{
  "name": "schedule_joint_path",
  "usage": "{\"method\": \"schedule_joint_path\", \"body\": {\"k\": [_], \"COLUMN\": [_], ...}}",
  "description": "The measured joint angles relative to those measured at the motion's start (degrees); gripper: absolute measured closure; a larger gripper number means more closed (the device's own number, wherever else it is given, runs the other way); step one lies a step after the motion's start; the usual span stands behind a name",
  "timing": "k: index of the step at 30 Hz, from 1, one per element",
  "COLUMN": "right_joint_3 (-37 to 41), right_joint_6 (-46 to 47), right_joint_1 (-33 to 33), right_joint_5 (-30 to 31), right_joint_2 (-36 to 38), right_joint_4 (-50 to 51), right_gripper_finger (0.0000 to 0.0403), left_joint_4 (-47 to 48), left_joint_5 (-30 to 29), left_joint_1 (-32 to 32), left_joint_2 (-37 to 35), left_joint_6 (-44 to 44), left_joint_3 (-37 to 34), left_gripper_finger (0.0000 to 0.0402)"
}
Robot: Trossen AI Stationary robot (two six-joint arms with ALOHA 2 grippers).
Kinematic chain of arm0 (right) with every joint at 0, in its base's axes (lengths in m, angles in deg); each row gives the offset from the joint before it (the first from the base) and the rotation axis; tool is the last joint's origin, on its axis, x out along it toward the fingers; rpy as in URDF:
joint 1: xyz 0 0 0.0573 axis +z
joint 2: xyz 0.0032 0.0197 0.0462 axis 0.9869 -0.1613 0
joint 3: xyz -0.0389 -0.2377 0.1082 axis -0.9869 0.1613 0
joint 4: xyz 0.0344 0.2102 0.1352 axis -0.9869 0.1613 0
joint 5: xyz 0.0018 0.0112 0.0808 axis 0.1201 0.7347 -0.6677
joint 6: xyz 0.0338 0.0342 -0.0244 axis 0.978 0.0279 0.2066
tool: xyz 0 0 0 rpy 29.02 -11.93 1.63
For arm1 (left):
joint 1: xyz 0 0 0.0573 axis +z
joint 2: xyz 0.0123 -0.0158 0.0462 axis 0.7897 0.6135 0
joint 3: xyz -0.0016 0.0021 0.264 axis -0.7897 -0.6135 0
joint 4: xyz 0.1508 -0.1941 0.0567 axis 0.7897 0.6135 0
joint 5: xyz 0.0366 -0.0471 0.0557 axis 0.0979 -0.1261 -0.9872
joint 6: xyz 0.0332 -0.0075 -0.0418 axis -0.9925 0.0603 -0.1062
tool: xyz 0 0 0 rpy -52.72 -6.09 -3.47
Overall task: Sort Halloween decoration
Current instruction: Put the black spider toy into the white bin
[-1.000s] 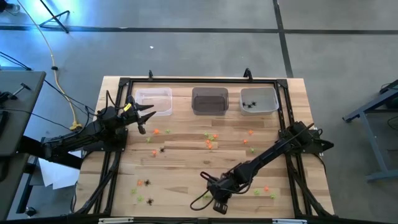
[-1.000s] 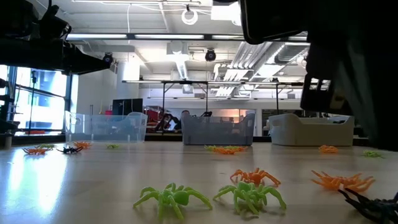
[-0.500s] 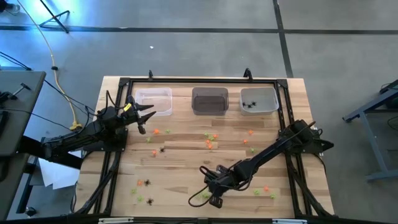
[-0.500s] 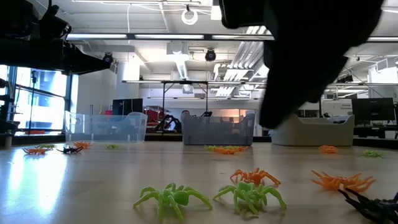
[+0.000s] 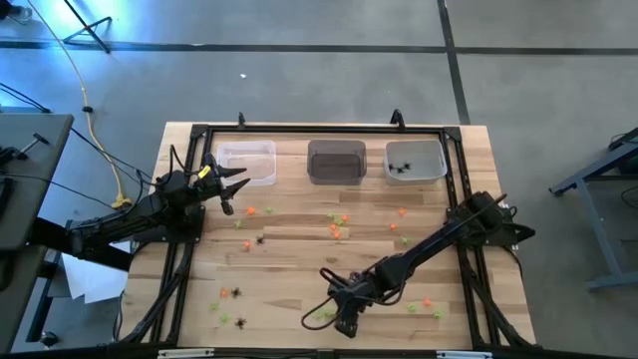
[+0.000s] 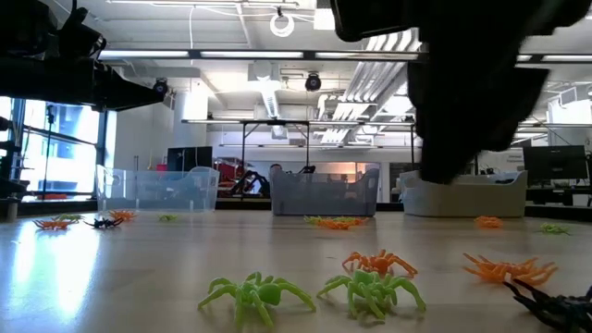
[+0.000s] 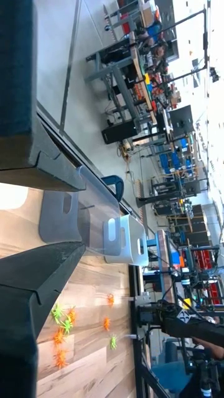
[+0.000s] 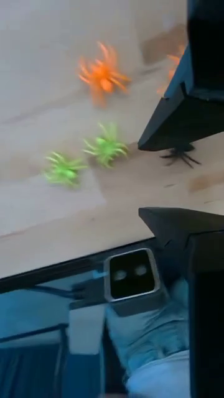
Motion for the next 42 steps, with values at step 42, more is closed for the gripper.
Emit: {"method": "schedule_joint_path", "body": {"k": [42], "right_joint_3": [-0.11], "right_joint_6": [2.97], "right_joint_1": [0.10], "right_joint_5": [1.42], "right_joint_2": [-5.85], "right_joint_4": [7.44], "right_gripper_finger": [0.0381], "left_joint_4": [-0.02], "left_joint_5": [0.00], "left_joint_1": [0.00], "left_joint_2": [-0.01], "left_joint_6": [0.00], "left_joint_3": [0.00], "left_gripper_finger": [0.0271]}}
